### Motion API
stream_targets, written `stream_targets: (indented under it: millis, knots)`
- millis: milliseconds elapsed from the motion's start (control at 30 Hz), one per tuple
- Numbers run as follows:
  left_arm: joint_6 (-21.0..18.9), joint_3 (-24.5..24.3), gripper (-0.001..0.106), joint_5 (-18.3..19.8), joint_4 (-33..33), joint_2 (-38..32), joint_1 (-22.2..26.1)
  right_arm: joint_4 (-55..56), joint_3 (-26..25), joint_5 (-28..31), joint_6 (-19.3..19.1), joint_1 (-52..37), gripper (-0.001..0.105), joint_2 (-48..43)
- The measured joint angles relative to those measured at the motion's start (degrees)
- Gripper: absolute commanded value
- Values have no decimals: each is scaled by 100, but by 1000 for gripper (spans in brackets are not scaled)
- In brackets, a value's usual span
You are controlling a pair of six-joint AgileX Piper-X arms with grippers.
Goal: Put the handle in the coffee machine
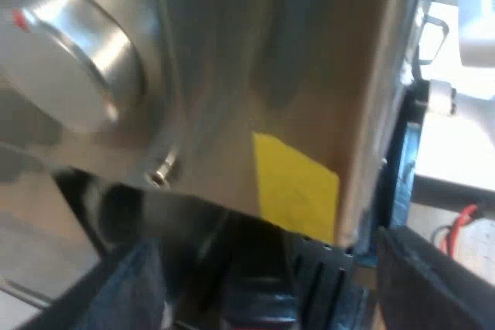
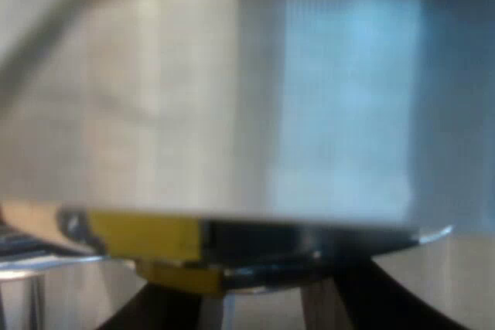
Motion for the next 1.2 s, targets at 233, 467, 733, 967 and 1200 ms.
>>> stream_targets:
  millis: [233,467,733,967,1200]
  knots:
    - [-214,-441,1,-1412,-167,-14,0,-43,0,0,0,0,26,0]
    - [-806,-455,1,-2024,-491,477,-26,-43,0,0,-12,0,26,0]
    - [-781,-455,1,-2671,-501,727,-501,-43,0,0,-12,0,26,0]
    - [-685,-455,1,-3397,-201,737,-945,-43,0,0,-22,0,26,0]
    - [-625,-455,1,-3448,347,737,-993,-43,0,25,-22,0,26,0]
